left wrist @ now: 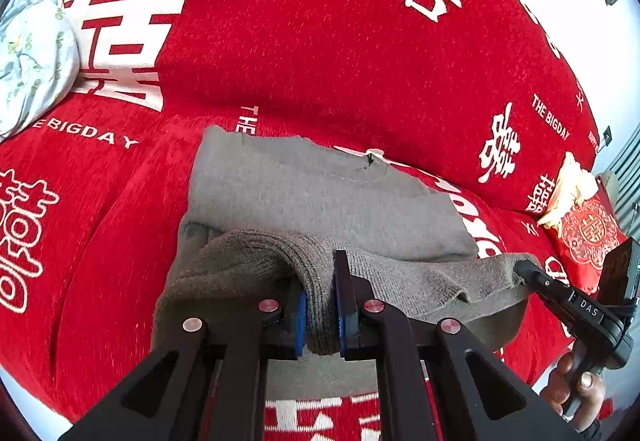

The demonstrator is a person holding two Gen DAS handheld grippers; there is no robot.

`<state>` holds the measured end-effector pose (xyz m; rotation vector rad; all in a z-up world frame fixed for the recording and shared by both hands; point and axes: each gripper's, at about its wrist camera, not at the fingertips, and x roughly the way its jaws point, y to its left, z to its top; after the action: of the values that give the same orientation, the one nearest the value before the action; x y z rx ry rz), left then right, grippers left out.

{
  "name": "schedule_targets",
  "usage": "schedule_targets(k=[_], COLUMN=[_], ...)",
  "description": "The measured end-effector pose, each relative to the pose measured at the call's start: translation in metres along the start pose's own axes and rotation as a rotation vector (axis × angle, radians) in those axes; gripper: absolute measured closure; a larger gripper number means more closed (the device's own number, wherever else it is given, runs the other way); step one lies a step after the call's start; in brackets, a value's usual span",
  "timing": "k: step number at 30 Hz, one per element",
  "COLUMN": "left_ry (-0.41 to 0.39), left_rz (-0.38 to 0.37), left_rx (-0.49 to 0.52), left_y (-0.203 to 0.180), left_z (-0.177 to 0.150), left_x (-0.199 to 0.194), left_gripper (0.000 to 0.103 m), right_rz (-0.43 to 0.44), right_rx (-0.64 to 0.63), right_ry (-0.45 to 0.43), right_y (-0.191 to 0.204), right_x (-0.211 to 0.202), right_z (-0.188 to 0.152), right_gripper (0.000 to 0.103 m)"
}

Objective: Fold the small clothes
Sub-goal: 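Lift the held hem with both tools and fold it toward the collar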

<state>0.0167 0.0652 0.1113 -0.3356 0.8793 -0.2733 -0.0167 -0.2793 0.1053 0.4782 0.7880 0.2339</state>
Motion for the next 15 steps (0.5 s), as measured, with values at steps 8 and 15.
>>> schedule_targets(k=[8, 15], left_ry=[0.016, 0.04], left_rz=[-0.001, 0.011], left_rx=[-0.014, -0.01], left_y=[0.006, 0.006], left_z=[0.025, 0.048], left_x=[0.021, 0.045], left_gripper=[0.091, 0.091], right_rz=[-0.03, -0.069], right_rx=[-0.002, -0.003], right_ry=[0.012, 0.039], right_y=[0.001, -0.002], right_x=[0.023, 0.049], right_z=[0.021, 0.04], right_gripper=[0.09, 0.09])
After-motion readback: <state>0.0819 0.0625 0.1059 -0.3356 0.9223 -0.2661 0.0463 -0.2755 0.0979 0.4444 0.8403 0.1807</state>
